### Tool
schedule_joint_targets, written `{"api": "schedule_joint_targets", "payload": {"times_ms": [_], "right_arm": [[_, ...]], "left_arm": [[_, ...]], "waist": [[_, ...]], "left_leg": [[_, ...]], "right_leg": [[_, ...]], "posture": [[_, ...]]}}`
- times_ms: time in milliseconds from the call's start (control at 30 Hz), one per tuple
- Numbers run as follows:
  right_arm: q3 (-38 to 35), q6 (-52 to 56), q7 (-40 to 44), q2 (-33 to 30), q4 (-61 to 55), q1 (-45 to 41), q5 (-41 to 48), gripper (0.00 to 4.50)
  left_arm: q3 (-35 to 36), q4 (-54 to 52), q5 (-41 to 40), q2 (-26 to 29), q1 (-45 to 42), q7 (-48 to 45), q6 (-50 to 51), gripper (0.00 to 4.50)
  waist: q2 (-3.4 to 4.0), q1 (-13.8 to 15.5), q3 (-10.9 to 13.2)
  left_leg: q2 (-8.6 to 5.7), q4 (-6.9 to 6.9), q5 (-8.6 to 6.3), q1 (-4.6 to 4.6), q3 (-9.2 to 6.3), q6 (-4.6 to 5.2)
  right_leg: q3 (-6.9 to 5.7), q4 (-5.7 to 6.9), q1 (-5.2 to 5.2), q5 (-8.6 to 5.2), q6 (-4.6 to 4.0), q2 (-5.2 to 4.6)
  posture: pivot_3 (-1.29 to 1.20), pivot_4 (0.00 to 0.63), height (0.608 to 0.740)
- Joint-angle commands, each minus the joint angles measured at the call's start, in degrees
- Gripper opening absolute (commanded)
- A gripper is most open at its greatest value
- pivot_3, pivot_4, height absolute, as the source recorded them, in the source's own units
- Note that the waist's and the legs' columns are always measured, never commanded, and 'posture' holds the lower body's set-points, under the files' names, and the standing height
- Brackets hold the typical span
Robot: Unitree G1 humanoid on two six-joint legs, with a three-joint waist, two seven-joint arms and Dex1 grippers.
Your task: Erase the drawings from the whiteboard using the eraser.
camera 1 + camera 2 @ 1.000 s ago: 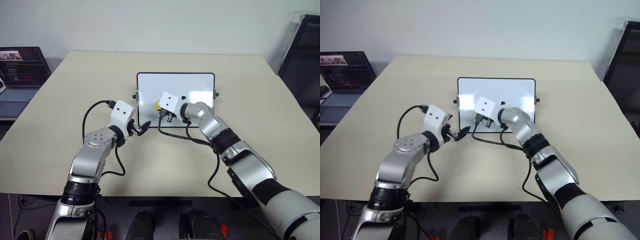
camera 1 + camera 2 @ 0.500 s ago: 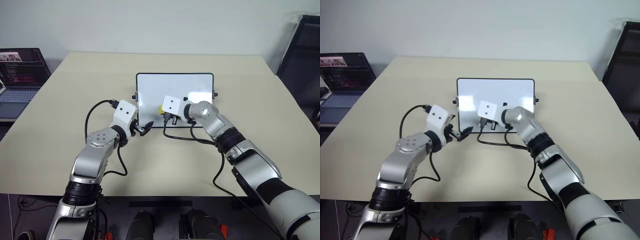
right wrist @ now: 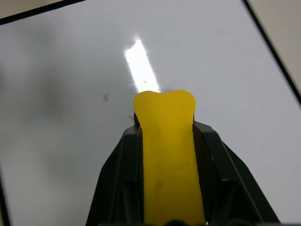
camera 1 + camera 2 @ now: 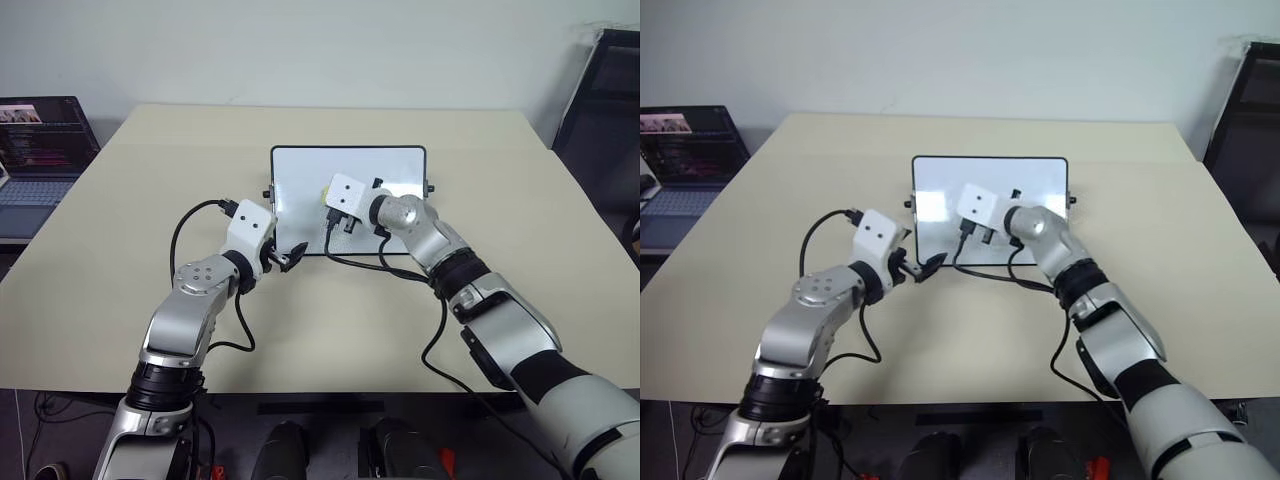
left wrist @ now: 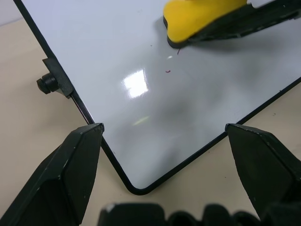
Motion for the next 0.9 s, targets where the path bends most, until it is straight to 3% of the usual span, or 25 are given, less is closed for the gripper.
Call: {"api": "schedule_joint_targets", "payload": {"times_ms": [33,167,367,533,900], "right_arm": [[1.99,3.28,6.65,-1.26,-1.23,2.88,-0.97,1.07],[2.28,2.99,6.88,-1.34,-3.52,3.59,-1.77,1.07],[-1.11,-2.11,-7.50,0.74,1.09,-1.52,-1.99,1.07],[-1.56,-3.45,-10.46,1.28,5.97,-3.90,-2.23,1.07],[2.55,-2.95,5.01,1.37,0.93,1.62,-2.89,1.07]], "left_arm": [[0.31,-2.81,-0.05,0.02,-0.04,0.44,0.11,4.50],[0.27,-3.04,-0.05,-0.06,0.05,0.48,0.31,4.50],[0.38,-2.96,-0.11,-0.18,-0.09,0.53,0.57,4.50],[0.42,-2.81,-0.09,-0.15,0.17,0.49,0.31,4.50],[0.33,-2.18,-0.06,-0.20,0.84,0.42,-0.74,4.50]], "waist": [[0.00,-0.08,0.00],[0.00,-0.44,0.00],[0.00,-0.68,0.01],[0.00,-0.68,0.01],[0.00,-0.85,0.01]], "left_leg": [[0.00,0.00,0.00,0.01,0.01,0.00],[0.01,0.01,0.00,0.03,-0.01,0.00],[0.02,0.02,0.02,0.01,-0.01,-0.02],[0.01,-0.03,0.01,-0.03,0.01,-0.02],[0.03,-0.11,0.00,-0.03,0.00,-0.03]], "right_leg": [[0.00,0.00,0.00,0.00,0.00,0.00],[-0.01,0.01,0.02,-0.01,0.01,0.00],[0.02,0.02,0.00,0.00,0.01,0.01],[0.03,-0.07,-0.03,0.00,0.00,0.00],[0.03,-0.18,-0.01,0.00,0.01,0.01]], "posture": [[0.00,0.150,0.740],[0.00,0.150,0.740],[0.00,0.150,0.740],[0.00,0.150,0.740],[0.00,0.150,0.740]]}}
